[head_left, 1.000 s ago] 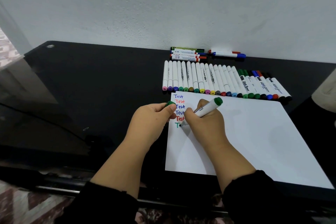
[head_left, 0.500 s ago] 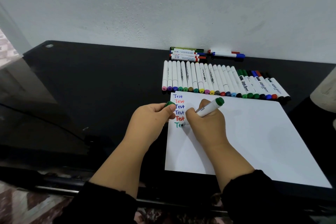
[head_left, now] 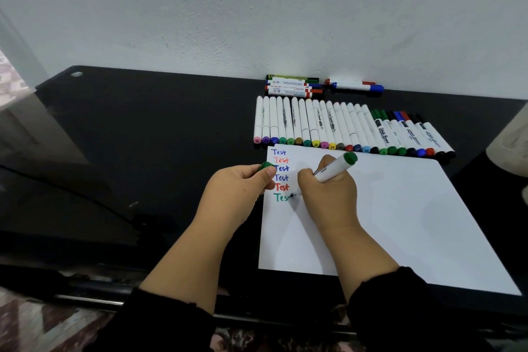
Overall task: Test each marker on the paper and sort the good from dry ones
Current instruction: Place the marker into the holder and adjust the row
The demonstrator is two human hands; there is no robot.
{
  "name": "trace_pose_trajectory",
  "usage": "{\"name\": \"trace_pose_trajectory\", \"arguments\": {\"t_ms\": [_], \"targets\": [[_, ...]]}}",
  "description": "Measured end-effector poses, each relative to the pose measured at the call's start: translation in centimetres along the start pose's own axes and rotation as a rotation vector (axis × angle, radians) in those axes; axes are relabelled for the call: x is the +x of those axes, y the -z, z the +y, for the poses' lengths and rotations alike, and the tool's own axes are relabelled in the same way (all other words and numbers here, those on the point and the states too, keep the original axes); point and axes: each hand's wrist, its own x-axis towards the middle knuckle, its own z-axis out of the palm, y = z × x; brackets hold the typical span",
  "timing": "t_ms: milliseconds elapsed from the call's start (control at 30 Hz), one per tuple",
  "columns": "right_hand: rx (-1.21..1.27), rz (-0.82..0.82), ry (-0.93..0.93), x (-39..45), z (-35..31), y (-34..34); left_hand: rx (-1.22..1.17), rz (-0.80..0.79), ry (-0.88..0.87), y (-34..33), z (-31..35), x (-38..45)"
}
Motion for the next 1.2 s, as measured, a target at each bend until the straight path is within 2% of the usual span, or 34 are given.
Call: {"name": "trace_pose_trajectory", "arguments": {"t_ms": [333, 500, 633, 867, 1000, 1200], "targets": [[0.027, -0.037, -0.032, 0.0, -0.2, 0.2, -0.002, -0.026, -0.012, 0.2, 0.2, -0.4], [0.392, 0.005, -0.222, 1.2, -0.8, 1.5, -0.022, -0.095, 0.003, 0.6, 0.0, -0.7], [0.591, -0.059, -0.256, 1.7, -1.4, 2.7, 0.042, -0.152, -0.019, 0.2, 0.3, -1.2], [0.491, -0.185, -0.218, 1.1, -1.3, 2.8, 0.003, -0.222, -0.077, -0.9, 0.9, -1.7], [0.526, -0.250, -0.234, 1.2, -1.5, 3.9, -0.039, -0.198, -0.078, -1.8, 1.4, -1.8], [0.511, -0.258, -0.231, 2.4, -0.9, 5.5, -0.161, -0.222, -0.035, -2.9, 2.1, -1.8]]}}
